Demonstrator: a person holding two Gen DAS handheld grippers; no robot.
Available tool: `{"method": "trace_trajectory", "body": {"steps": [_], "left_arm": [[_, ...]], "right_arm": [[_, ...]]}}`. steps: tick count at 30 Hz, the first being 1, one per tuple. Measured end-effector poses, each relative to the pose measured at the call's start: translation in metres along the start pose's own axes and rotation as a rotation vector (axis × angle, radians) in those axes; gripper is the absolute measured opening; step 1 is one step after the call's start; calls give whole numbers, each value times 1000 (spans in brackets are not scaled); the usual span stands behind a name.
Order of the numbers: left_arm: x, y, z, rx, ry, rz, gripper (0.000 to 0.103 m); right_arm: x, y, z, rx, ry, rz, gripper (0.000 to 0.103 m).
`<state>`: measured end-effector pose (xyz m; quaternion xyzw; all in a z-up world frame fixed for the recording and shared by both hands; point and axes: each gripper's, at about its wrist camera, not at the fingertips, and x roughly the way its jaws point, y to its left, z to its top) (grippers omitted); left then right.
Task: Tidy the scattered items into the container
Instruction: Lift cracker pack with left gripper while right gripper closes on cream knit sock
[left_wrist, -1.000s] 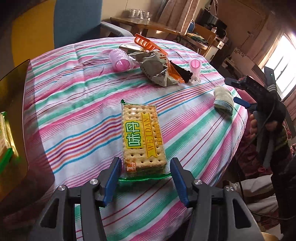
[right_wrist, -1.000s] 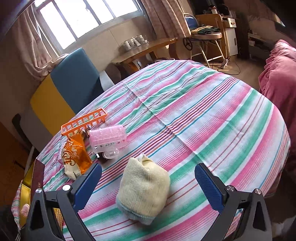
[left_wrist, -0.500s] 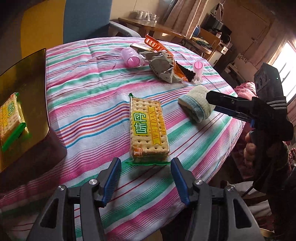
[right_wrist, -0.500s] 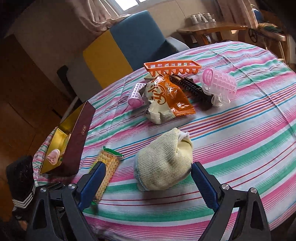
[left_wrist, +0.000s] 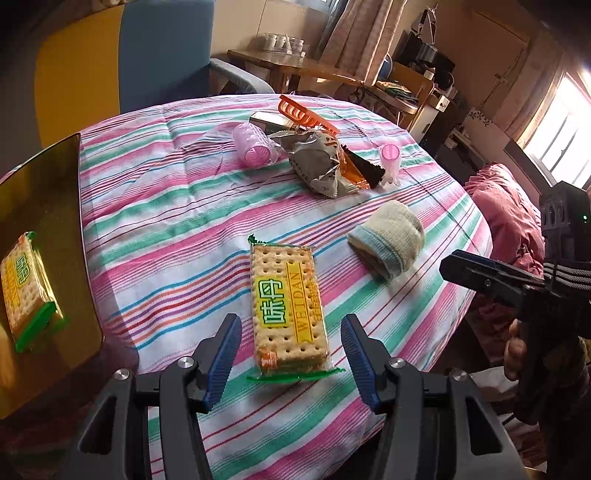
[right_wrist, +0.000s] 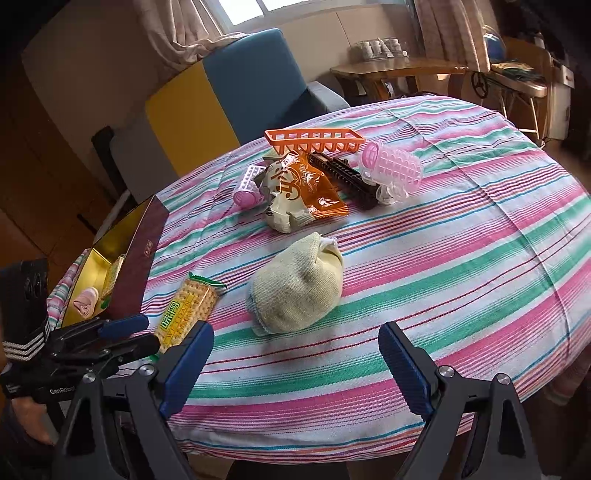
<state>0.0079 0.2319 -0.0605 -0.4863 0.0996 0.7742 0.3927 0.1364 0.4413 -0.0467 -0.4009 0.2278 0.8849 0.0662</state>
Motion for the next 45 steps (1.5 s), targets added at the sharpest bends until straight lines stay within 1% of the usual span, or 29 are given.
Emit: {"method": "trace_trajectory", "body": {"steps": [5,8,11,16,17,18,19,20,21,22,24,27,30,32,34,35,37,38,40,42,45], "left_arm": [[17,-5,8,18,36,32,57],[25,-1,6,-2,51,57,56],[24,7,2,-31,51,61,50],[15,18,-9,-69,40,61,49],[13,19,-11,-74,40,60,49],[12,20,-13,-80,41,59,49],[10,21,-14,-85,41,57,49],[8,22,-16,-90,42,56,49],[7,23,-18,-92,41,55,49],[6,23,-19,-93,41,54,49],[5,22,-21,-89,40,55,49],[3,20,-23,-77,38,64,49],[3,21,-23,-84,36,56,50],[2,22,-23,-90,35,46,52],[2,23,-23,-95,36,36,53],[1,23,-23,-96,37,33,53],[1,24,-22,-101,39,29,53],[1,24,-22,-102,39,29,53],[1,24,-22,-98,40,29,53],[1,23,-21,-93,42,32,53],[3,23,-20,-88,39,38,53]], "right_arm": [[2,-5,-2,31,3,-7,92],[1,-10,-1,40,-7,-13,92],[1,-10,4,23,-20,-31,92],[15,-3,18,-32,-34,-63,92],[19,-1,21,-43,-38,-70,90],[23,2,24,-52,-39,-73,87],[28,5,26,-59,-35,-68,79],[32,8,28,-66,-28,-64,74],[37,11,28,-76,-9,-65,64],[42,14,27,-92,8,-75,59],[41,20,23,-127,2,-94,59],[35,22,15,-128,29,-66,59],[27,24,4,-138,45,-48,60],[21,22,1,-128,36,-41,61],[15,21,2,-139,10,-57,70],[12,20,4,-147,-1,-64,73],[10,21,9,-188,-8,-63,85],[11,22,12,-216,-5,-62,87],[17,25,18,-284,22,-55,92],[25,27,23,-341,52,-50,93],[40,29,29,-381,106,-26,94]]}}
